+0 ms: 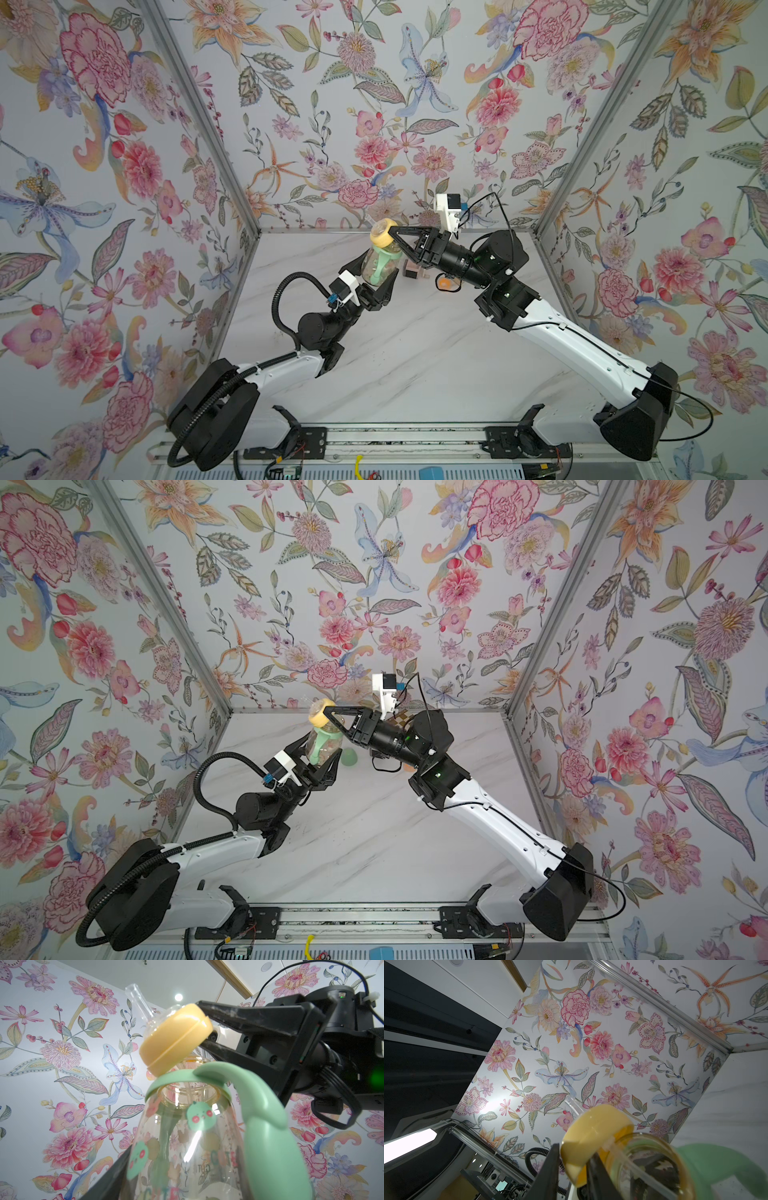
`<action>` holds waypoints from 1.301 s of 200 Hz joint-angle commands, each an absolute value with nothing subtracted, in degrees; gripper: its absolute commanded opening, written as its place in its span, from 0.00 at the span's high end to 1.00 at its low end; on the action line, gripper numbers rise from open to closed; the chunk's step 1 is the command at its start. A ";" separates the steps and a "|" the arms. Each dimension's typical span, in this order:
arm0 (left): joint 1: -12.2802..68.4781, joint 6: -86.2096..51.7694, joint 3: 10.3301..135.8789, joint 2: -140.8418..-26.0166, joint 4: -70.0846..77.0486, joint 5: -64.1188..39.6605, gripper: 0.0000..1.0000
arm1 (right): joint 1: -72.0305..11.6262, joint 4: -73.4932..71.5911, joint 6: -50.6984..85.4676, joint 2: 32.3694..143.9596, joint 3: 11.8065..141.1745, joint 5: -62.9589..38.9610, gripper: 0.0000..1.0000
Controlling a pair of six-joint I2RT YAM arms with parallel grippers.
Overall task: Assemble the baby bottles
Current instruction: Close the nipple on the baby bottle.
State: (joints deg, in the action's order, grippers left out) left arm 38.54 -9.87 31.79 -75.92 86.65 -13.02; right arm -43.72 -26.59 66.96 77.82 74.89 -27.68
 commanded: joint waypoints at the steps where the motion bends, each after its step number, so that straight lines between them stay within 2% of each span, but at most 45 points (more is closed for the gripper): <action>1: 38.17 -9.49 31.87 -74.02 102.92 -12.87 1.00 | -43.43 -27.39 66.99 76.51 74.36 -27.11 0.72; 83: 37.56 -8.39 31.29 -72.60 102.92 -13.16 1.00 | -44.15 -25.32 64.11 72.71 71.04 -27.95 0.75; 149: 37.36 -7.50 30.71 -72.08 102.92 -13.54 1.00 | -47.30 -18.40 56.23 67.57 68.44 -27.89 0.66; 162: 37.21 -7.47 30.48 -71.92 102.92 -13.58 1.00 | -47.42 -18.09 55.12 66.05 67.83 -28.47 0.61; 184: 37.08 -7.65 29.93 -71.42 102.92 -13.70 1.00 | -47.22 -14.18 52.05 62.42 67.46 -27.21 0.45; 203: 37.00 -7.87 29.70 -71.20 102.93 -14.02 1.00 | -46.14 -6.80 49.02 59.70 69.03 -24.70 0.22; 213: 37.01 -8.08 29.55 -71.10 102.92 -14.55 1.00 | -44.07 -3.62 48.96 59.28 70.23 -24.93 0.13; 238: 37.01 -8.41 29.05 -70.51 102.92 -15.82 1.00 | -33.52 0.89 51.19 64.09 76.71 -36.97 0.04; 260: 37.02 -9.13 28.52 -70.01 102.92 -17.14 1.00 | -29.78 14.04 43.53 72.82 88.41 -43.30 0.00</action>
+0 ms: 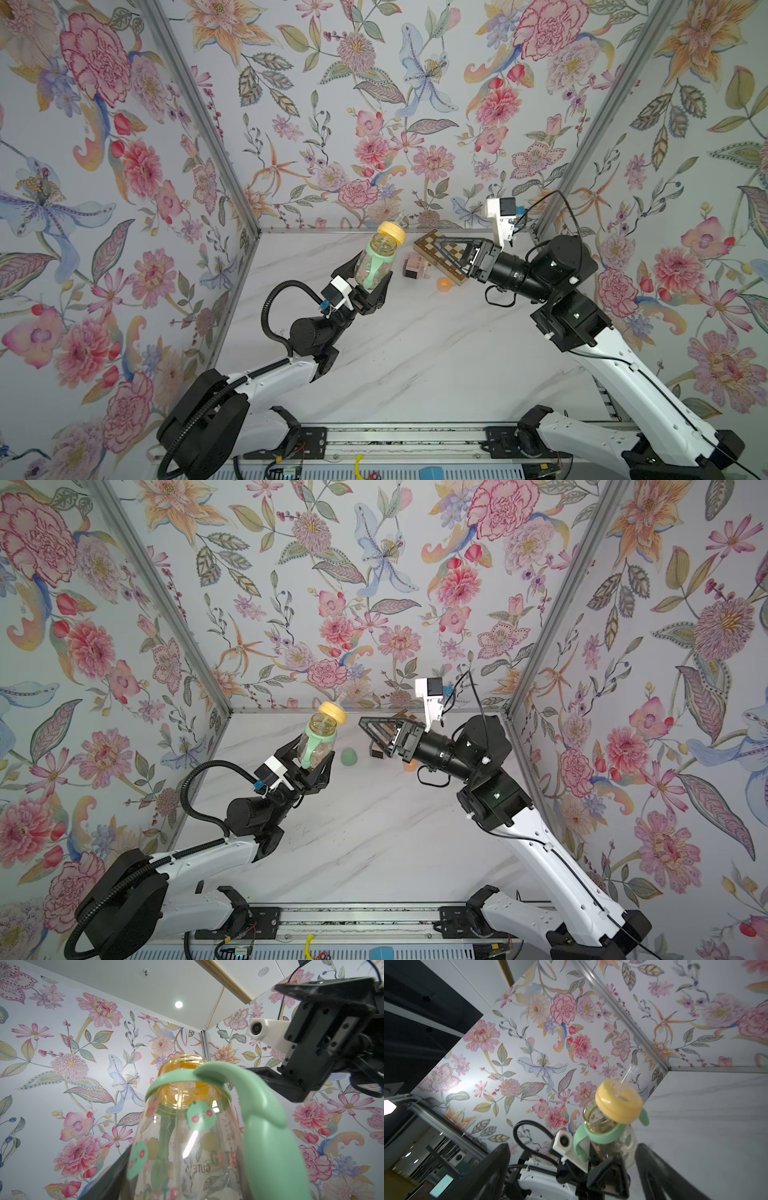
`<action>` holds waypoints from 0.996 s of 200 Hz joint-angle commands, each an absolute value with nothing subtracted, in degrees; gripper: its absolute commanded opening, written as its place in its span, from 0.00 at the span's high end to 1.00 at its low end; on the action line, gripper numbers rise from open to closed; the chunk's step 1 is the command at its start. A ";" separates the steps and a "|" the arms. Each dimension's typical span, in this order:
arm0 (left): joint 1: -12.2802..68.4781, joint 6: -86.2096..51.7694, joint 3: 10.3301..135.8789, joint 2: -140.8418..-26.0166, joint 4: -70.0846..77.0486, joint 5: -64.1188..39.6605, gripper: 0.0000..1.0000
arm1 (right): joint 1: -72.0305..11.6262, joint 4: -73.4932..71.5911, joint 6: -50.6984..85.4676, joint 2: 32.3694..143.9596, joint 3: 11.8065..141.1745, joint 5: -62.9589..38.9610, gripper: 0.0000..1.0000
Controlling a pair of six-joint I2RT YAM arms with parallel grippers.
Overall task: Assemble the baby bottles
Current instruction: Close the nipple on the baby bottle, then screw the nipple onto the baby bottle.
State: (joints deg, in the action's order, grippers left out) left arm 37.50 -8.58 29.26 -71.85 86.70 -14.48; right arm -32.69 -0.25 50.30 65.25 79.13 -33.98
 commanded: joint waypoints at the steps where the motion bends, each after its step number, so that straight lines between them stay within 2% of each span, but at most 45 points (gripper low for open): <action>1: 37.01 -9.18 28.50 -69.98 102.92 -17.18 1.00 | -29.70 14.49 43.30 73.24 88.86 -43.49 0.00; 22: 37.03 -9.57 27.73 -69.51 102.92 -17.48 1.00 | -29.62 18.04 40.56 79.61 94.26 -46.57 0.01; 43: 37.02 -9.79 27.09 -68.87 102.92 -17.19 1.00 | -29.91 17.09 40.51 82.29 94.21 -46.73 0.01; 66: 37.01 -9.67 26.72 -68.55 102.92 -17.22 1.00 | -31.65 7.81 44.77 82.11 90.37 -48.63 0.01; 115: 37.02 -10.41 27.06 -69.70 102.91 -17.77 1.00 | -33.22 3.16 47.06 82.79 89.05 -47.95 0.01; 175: 37.04 -10.72 26.50 -70.05 102.92 -17.68 1.00 | -35.16 4.85 45.44 83.57 90.44 -47.30 0.00; 199: 37.05 -10.65 26.30 -70.14 102.92 -17.84 1.00 | -35.16 7.99 43.99 84.28 92.34 -46.63 0.05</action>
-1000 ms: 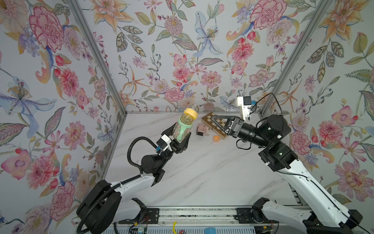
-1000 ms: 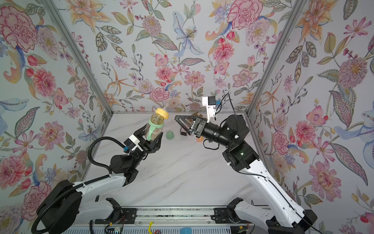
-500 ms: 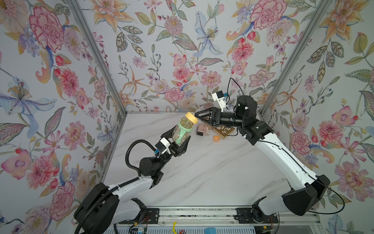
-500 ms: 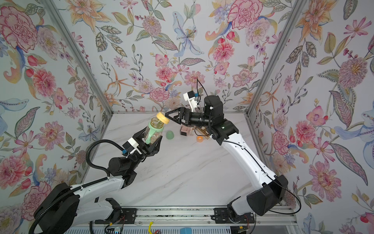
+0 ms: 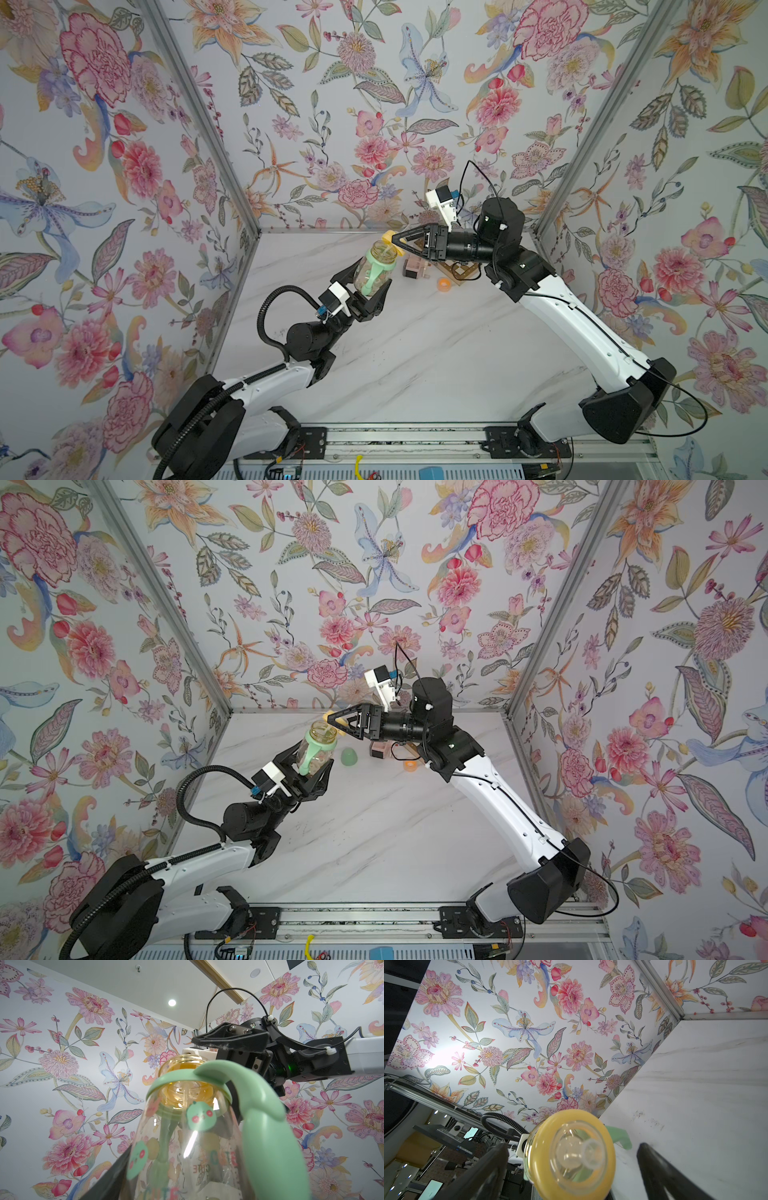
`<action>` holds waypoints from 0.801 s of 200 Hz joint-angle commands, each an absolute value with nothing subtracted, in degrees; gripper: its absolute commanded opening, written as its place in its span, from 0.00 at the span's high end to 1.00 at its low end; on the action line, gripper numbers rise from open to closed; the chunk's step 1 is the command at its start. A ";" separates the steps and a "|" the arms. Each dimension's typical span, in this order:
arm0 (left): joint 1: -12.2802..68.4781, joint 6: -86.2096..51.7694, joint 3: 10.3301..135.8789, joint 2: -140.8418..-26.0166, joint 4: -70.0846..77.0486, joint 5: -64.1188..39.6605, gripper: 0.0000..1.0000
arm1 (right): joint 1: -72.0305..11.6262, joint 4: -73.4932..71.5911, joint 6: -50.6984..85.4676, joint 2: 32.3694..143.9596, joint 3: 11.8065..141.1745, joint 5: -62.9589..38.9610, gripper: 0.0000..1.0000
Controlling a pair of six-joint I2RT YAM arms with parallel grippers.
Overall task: Assemble the baby bottles
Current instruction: Screw the nipple onto the baby bottle.
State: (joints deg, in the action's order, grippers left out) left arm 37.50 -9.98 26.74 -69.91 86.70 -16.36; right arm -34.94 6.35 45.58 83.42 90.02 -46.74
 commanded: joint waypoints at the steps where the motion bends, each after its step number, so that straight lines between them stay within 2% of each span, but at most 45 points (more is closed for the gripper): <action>1: 37.03 -10.64 26.29 -70.14 102.92 -17.84 1.00 | -35.20 8.00 43.97 84.33 92.35 -46.65 0.05; 45: 37.10 -10.64 25.36 -70.40 102.92 -18.38 1.00 | -35.60 9.35 42.81 84.58 92.45 -46.14 0.20; 81: 37.26 -10.37 22.70 -69.70 102.92 -17.87 1.00 | -36.40 12.05 40.17 84.05 91.89 -45.11 0.44; 121: 37.60 -10.37 19.99 -69.96 102.91 -17.81 1.00 | -38.79 17.91 34.23 82.74 90.67 -42.47 0.55; 160: 37.64 -10.11 19.25 -69.08 102.91 -18.01 1.00 | -41.44 24.47 27.66 83.13 90.74 -38.08 0.56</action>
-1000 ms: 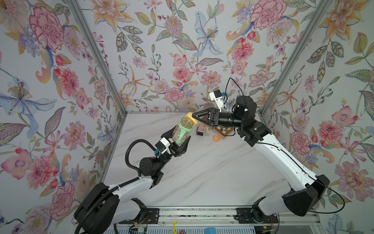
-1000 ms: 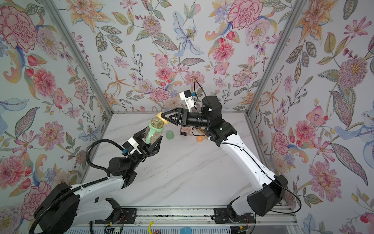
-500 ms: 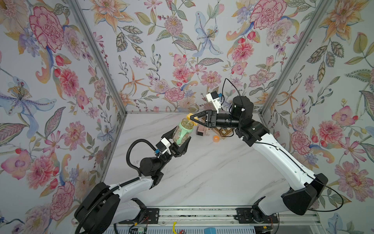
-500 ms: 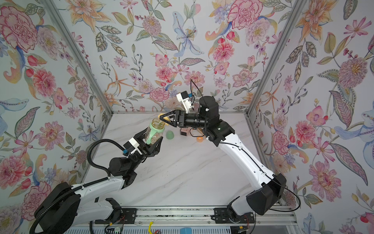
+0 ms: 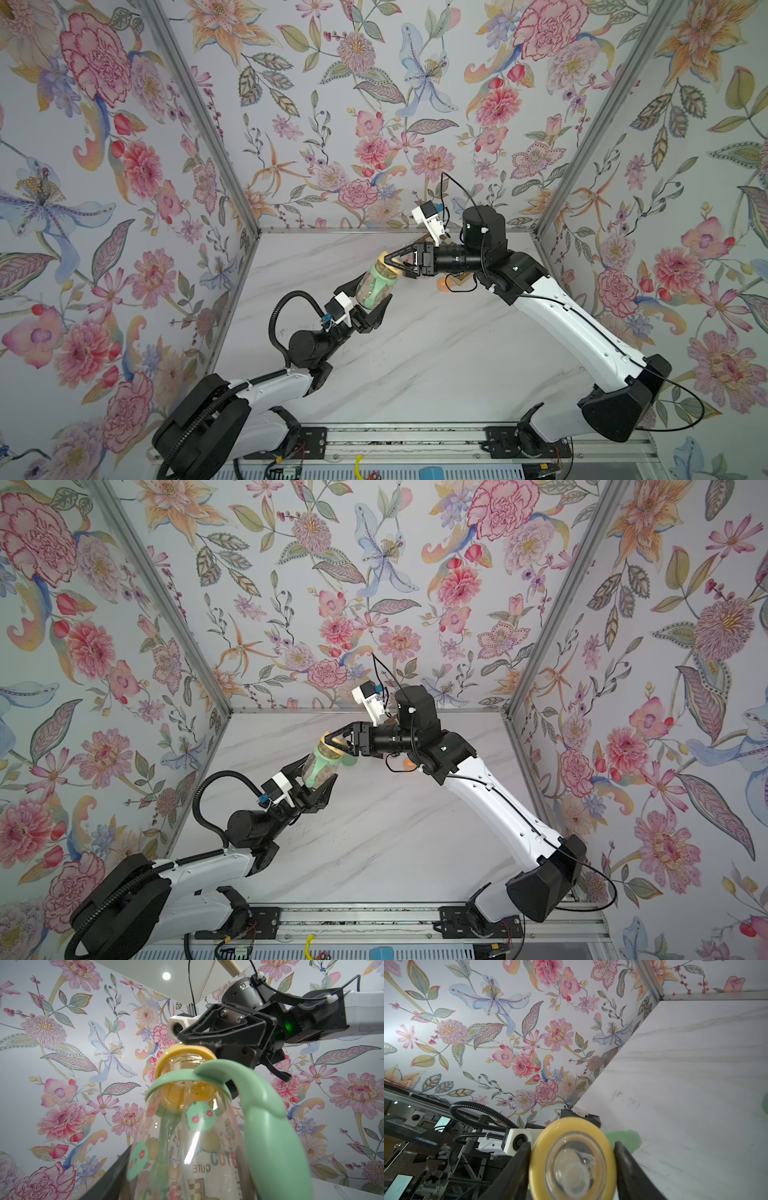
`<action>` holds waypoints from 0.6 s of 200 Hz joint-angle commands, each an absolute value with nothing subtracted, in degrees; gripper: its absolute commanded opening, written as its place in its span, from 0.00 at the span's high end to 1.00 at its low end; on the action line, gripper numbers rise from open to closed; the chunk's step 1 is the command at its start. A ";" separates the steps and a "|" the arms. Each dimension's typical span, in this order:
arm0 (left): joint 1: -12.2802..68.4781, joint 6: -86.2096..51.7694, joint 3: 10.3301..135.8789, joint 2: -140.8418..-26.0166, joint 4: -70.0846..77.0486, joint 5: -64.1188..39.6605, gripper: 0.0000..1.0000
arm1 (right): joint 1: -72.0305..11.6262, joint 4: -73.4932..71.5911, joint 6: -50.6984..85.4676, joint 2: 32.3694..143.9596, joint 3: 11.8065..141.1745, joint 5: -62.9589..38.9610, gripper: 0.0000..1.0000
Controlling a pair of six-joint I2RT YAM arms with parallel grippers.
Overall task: Assemble the baby bottles
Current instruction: Screw the nipple onto the baby bottle.
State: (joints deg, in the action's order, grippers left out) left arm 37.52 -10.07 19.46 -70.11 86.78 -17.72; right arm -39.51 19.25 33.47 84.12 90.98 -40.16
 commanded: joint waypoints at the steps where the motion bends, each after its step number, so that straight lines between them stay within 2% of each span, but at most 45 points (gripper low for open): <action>1: 37.63 -10.11 19.25 -69.08 102.91 -18.02 1.00 | -41.51 24.50 27.54 83.09 90.81 -38.02 0.56; 120: 37.47 -12.14 20.42 -69.51 102.92 -21.05 1.00 | -45.20 37.07 10.69 83.71 91.76 -33.38 0.57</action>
